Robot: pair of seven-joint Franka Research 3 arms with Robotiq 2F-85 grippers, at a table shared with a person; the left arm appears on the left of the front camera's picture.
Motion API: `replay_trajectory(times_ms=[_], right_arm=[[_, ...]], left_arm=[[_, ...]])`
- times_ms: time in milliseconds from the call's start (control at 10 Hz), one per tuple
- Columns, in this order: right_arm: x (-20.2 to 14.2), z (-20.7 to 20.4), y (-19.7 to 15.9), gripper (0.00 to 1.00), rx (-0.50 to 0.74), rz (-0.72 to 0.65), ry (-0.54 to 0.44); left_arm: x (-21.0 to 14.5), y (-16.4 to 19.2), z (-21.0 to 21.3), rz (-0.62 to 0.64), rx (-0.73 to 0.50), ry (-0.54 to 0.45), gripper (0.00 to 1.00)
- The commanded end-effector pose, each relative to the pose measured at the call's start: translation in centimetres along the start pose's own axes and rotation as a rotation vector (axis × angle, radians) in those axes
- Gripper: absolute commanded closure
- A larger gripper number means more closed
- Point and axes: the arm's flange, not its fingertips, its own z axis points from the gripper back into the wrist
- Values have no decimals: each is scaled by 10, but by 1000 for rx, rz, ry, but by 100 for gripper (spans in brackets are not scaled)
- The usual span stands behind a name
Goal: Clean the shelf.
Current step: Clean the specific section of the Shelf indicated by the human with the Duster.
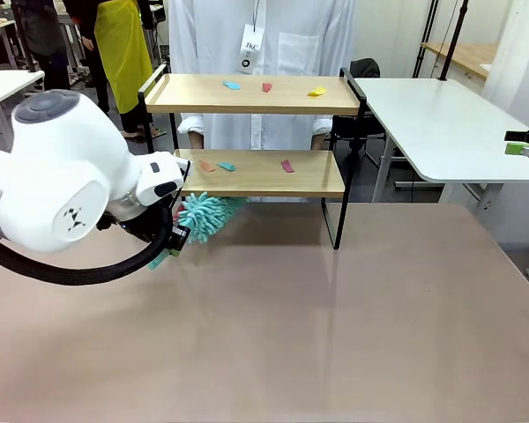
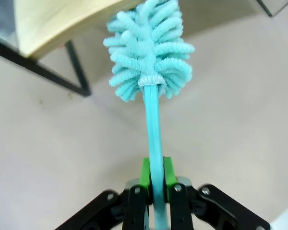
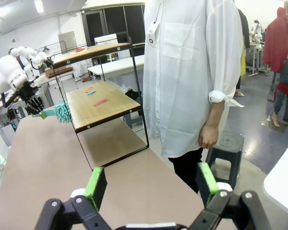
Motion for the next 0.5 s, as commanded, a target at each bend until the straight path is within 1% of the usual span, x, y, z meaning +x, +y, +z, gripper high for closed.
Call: replay_trajectory(times_ms=[0,200,300,400], right_arm=[[2,-2,1,0,2,4,-3],[2,-2,1,0,2,4,-3],[2,-2,1,0,2,4,-3],[2,-2,1,0,2,4,-3]], left_arm=[[-37,33,26,-147,-157,47,87],[-43,45,29,-261,-235,62,87],[-47,51,34,-316,-250,69,87],[-48,56,40,-393,-291,81,87]])
